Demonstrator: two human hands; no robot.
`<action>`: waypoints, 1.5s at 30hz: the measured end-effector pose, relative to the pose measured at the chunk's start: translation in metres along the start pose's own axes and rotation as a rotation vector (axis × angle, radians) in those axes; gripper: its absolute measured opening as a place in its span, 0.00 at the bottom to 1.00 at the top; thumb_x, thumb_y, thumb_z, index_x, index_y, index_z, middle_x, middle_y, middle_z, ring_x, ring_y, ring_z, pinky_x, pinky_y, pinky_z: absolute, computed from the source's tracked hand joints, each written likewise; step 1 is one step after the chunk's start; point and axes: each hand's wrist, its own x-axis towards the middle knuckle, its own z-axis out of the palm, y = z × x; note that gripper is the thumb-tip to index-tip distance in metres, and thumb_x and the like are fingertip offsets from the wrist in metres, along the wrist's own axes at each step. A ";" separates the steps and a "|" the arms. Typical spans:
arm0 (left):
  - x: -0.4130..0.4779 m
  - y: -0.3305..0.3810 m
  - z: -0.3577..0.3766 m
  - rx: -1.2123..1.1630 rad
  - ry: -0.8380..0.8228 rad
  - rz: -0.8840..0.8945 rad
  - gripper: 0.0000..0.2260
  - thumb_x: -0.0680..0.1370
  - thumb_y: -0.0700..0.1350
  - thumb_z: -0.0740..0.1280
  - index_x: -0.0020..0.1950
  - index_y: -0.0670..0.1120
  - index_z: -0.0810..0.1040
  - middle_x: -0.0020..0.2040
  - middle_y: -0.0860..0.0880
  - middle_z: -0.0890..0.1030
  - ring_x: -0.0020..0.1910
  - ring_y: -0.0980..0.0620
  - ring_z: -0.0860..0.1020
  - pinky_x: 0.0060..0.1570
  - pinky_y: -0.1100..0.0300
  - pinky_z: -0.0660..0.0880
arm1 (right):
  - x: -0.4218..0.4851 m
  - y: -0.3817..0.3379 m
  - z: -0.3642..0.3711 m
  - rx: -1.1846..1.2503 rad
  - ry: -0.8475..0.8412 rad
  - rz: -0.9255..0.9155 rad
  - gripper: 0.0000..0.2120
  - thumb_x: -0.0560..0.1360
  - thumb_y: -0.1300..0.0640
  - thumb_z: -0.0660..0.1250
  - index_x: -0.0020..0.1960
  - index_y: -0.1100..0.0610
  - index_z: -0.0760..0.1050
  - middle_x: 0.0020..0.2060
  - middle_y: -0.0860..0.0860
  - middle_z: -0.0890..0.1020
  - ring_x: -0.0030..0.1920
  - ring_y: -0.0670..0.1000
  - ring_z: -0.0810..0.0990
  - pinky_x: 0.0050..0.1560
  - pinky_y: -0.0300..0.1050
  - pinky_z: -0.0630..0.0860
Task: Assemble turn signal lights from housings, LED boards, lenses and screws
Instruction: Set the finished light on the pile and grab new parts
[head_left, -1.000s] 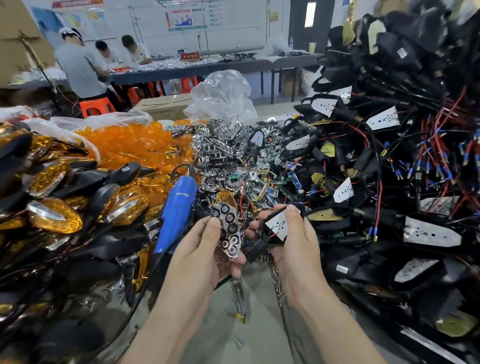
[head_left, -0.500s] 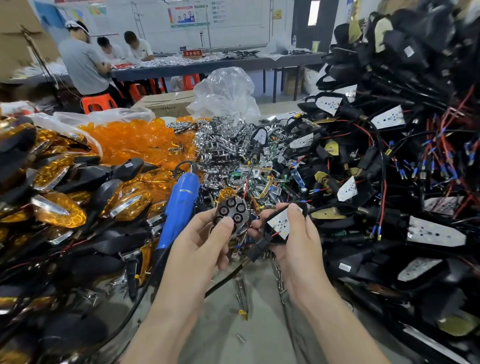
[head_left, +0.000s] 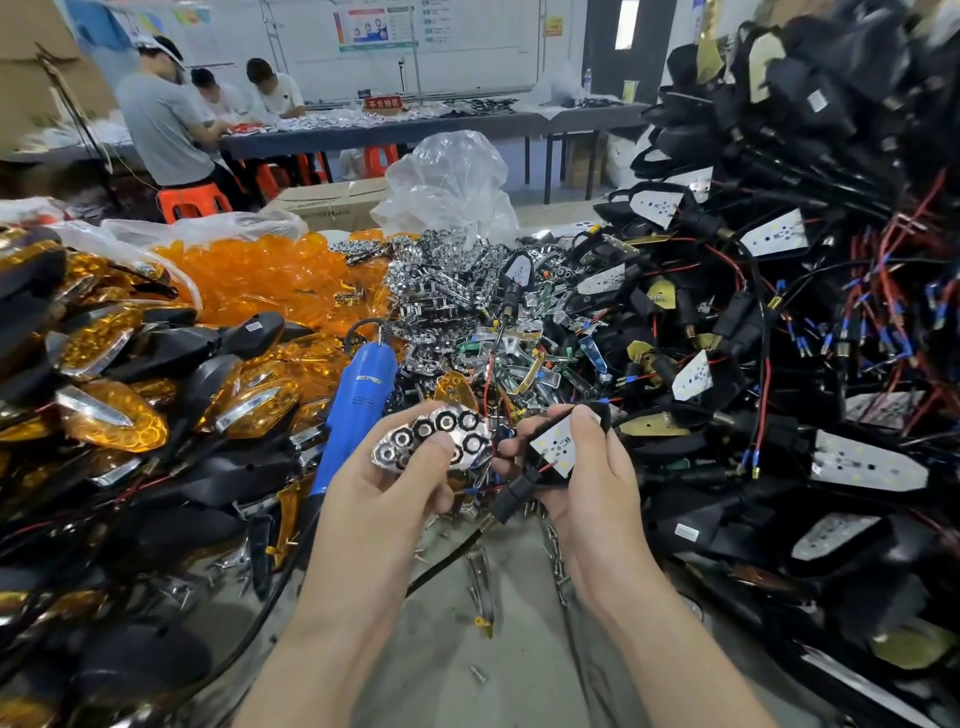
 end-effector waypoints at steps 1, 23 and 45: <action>-0.001 0.001 0.001 -0.019 0.008 -0.012 0.12 0.72 0.49 0.71 0.55 0.55 0.85 0.38 0.49 0.78 0.34 0.54 0.72 0.40 0.53 0.70 | 0.000 0.000 0.000 0.000 0.001 0.001 0.13 0.87 0.54 0.55 0.52 0.59 0.73 0.37 0.55 0.83 0.37 0.56 0.84 0.38 0.51 0.83; -0.010 -0.010 -0.007 1.069 -0.189 0.317 0.07 0.78 0.61 0.56 0.53 0.62 0.70 0.45 0.60 0.75 0.44 0.61 0.74 0.42 0.61 0.70 | 0.000 -0.003 -0.001 -0.032 -0.003 -0.042 0.14 0.88 0.54 0.54 0.50 0.59 0.74 0.40 0.55 0.83 0.37 0.55 0.83 0.38 0.52 0.82; -0.008 -0.012 -0.002 1.222 -0.259 0.400 0.12 0.76 0.49 0.72 0.59 0.57 0.78 0.47 0.58 0.76 0.46 0.55 0.75 0.46 0.59 0.73 | 0.002 0.006 -0.011 -0.190 -0.025 0.001 0.16 0.87 0.44 0.53 0.47 0.43 0.76 0.45 0.54 0.87 0.40 0.58 0.87 0.32 0.48 0.81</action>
